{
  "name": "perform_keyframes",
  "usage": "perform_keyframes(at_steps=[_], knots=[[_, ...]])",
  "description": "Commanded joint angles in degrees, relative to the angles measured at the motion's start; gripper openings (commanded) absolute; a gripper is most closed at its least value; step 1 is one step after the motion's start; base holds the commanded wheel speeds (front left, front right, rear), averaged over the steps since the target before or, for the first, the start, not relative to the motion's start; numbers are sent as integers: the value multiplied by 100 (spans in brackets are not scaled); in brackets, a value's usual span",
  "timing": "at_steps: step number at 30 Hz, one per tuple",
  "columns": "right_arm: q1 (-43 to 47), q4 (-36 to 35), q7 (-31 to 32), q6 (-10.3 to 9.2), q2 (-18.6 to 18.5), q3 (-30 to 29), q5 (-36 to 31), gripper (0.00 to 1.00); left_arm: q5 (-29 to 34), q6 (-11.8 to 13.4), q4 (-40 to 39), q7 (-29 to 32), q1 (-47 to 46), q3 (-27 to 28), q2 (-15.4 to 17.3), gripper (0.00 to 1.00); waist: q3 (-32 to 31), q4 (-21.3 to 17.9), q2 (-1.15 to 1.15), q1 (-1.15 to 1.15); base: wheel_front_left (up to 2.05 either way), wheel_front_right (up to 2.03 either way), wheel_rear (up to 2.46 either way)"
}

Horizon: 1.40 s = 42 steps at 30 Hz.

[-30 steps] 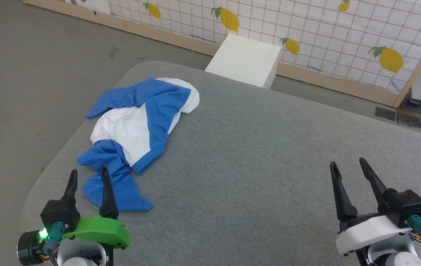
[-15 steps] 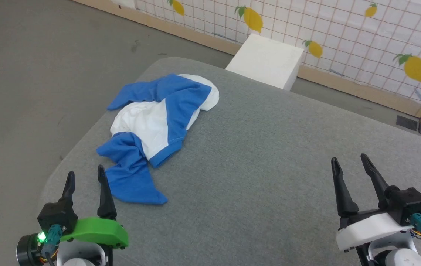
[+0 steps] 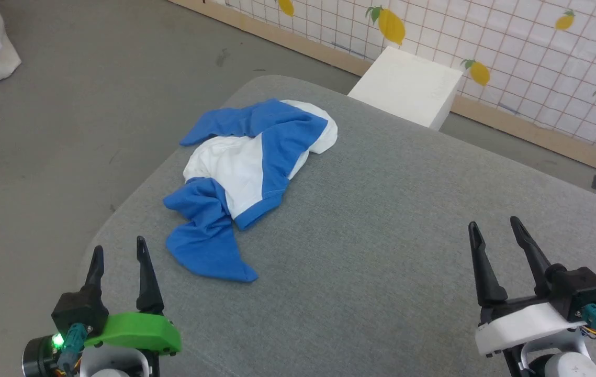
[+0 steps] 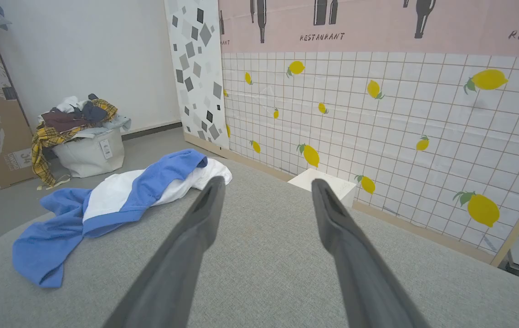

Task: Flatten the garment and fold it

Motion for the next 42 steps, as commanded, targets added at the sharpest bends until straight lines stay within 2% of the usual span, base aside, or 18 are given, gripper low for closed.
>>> perform_keyframes(at_steps=[1, 7, 13, 17, 23, 29, 33, 37, 42], knots=[[-94, 8, -75, -8, 4, -4, 54, 100, -51, 54, 17, -80, 135, -13, 61, 100, -5, 63, 0, 0, 0, 0, 0], [-107, 52, -155, -8, 5, 3, 123, 100, -174, 102, 18, -123, 126, 6, 121, 100, 7, 157, 0, 0, 0, 0, 0], [-221, -11, -147, -9, 5, 21, 85, 100, -507, -213, 227, 226, -594, -56, 325, 100, 309, -13, 0, 0, 0, 0, 0], [-512, -235, 30, -9, 5, 110, -127, 100, -767, -494, 527, 673, -1529, -23, 522, 100, 946, -497, 0, 0, 0, 0, 0], [-1056, -625, 243, -9, 5, 168, -418, 100, -1300, -870, 1156, 1590, -3041, 169, 914, 100, 2328, -1289, 0, 0, 0, 0, 0], [-1491, -742, 202, -9, 5, 254, -519, 100, -1796, -1110, 1522, 2617, -3844, 321, 1291, 100, 3414, -1902, 0, 0, 0, 0, 0], [-1672, -693, 77, -9, 5, 231, -486, 100, -2079, -1114, 1709, 3269, -3967, 395, 1440, 100, 3810, -2177, 0, 0, 0, 0, 0], [-1834, -574, -57, -9, 5, 323, -446, 100, -2274, -889, 2030, 3938, -3897, 456, 1503, 100, 3975, -2429, 0, 0, 0, 0, 0], [-1882, -380, -210, -9, 5, 337, -323, 100, -2309, -582, 2367, 4584, -3606, 448, 1614, 100, 3879, -2583, 0, 0, 0, 0, 0]])
